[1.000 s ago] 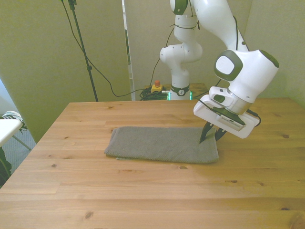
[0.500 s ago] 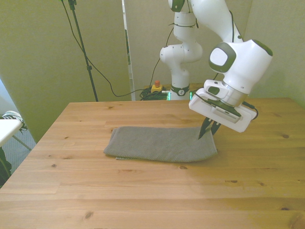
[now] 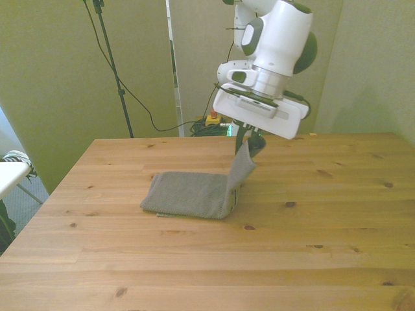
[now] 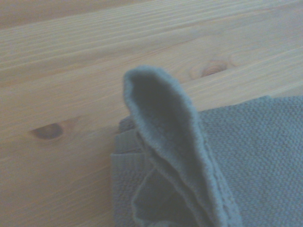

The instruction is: Fold the towel

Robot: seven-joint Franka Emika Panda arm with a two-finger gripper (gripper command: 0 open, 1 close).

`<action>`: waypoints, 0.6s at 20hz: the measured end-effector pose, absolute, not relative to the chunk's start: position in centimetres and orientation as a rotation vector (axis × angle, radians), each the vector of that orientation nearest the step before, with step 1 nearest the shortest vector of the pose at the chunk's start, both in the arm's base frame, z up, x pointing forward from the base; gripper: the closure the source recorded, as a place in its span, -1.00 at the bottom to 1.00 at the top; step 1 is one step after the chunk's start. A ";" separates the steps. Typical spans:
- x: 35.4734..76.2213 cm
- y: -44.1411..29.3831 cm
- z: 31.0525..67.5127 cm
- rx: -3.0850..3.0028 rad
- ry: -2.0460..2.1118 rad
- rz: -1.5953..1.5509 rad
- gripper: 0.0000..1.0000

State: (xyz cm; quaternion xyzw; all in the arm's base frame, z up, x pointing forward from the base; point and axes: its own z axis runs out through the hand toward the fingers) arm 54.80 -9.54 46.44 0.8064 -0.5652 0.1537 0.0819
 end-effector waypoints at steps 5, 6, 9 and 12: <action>53.3 -15.5 45.5 2.404 -1.743 0.454 1.00; 52.8 -16.5 45.1 2.394 -1.753 0.446 1.00; 51.7 -18.9 44.2 2.374 -1.795 0.424 1.00; 51.2 -20.8 44.0 2.364 -1.830 0.424 1.00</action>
